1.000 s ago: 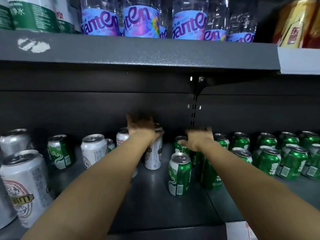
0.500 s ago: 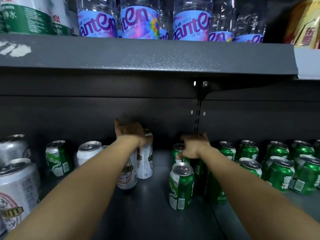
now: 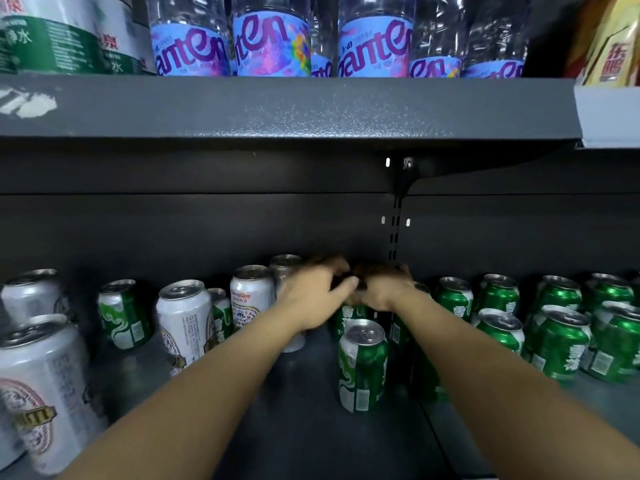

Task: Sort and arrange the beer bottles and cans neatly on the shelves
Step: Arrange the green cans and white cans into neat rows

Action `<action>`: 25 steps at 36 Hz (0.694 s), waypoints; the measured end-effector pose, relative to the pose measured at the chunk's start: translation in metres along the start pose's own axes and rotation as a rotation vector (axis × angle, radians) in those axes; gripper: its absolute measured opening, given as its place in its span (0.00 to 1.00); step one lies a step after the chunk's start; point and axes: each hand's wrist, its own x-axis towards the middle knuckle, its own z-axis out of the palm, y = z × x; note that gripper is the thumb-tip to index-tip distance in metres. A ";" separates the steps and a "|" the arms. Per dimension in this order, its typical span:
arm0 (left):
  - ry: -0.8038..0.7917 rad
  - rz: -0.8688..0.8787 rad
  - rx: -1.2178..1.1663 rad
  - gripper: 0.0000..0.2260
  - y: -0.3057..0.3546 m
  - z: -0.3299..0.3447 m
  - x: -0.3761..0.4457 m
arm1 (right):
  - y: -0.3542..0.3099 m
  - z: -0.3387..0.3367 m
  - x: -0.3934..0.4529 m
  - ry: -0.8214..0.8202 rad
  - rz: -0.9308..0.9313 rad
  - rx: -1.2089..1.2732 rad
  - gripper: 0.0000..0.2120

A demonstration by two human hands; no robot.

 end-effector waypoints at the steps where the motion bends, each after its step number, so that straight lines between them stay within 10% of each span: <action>1: -0.111 -0.034 -0.179 0.19 0.000 0.005 -0.003 | 0.002 -0.003 -0.001 0.021 0.010 0.013 0.23; 4: -0.391 -0.136 -0.534 0.32 0.004 0.012 -0.014 | 0.009 -0.009 -0.008 0.049 0.046 0.027 0.21; 9: -0.661 -0.138 -0.462 0.40 0.014 0.014 -0.027 | 0.016 -0.007 -0.026 0.117 0.084 0.042 0.15; 25: -0.477 -0.077 -0.197 0.36 0.018 0.027 -0.034 | 0.028 -0.009 -0.063 0.181 0.044 0.238 0.13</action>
